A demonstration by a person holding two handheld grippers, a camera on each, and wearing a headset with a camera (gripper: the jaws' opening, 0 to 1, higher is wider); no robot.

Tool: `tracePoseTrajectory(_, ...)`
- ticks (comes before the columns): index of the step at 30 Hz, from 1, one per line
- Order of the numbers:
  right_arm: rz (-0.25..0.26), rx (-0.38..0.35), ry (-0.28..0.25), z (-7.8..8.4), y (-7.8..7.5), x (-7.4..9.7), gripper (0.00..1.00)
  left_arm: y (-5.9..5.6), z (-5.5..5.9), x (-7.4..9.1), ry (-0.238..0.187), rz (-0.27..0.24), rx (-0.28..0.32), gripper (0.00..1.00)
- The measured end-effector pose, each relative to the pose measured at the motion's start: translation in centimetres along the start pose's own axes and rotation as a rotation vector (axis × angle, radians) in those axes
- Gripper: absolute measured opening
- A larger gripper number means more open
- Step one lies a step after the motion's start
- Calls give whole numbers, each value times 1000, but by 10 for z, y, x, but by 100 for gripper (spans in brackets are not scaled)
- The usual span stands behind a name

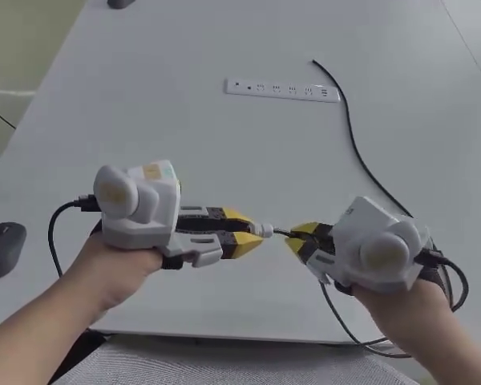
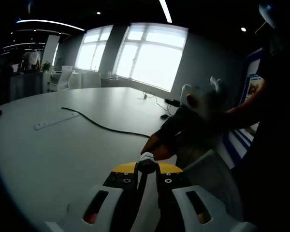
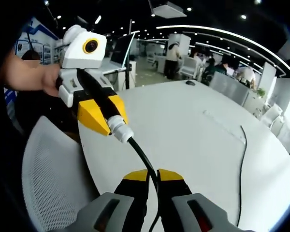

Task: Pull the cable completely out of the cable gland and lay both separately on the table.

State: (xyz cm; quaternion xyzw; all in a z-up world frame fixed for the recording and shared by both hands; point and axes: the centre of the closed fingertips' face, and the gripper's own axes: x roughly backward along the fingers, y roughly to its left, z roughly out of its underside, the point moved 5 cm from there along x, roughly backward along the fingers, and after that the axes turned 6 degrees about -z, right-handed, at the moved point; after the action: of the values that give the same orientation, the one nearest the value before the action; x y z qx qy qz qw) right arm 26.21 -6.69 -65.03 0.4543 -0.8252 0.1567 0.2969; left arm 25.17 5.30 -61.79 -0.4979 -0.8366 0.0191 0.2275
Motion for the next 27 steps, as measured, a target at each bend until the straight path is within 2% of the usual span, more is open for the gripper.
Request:
tracePoseTrajectory(6,21,-148,-15,15,-11,1,1,0,-1,1,-4,-1,0,15)
tracePoseTrajectory(7,25,-191,-20,19,-12,1,1,0,-1,1,-4,-2,-1,15)
tracePoseTrajectory(15,29,-403,-39,44,-20,-1,2,-3,-1,3,-4,-1,-10,15)
tracePoseTrajectory(20,51,-593,-64,63,-29,-1,2,-3,-1,2,-7,-1,-13,15)
tracePoseTrajectory(23,56,-641,-67,73,-32,-1,2,-4,-1,2,-9,1,-14,15)
tracePoseTrajectory(27,68,-745,-73,87,-34,-1,2,-5,-1,3,-9,4,-17,15)
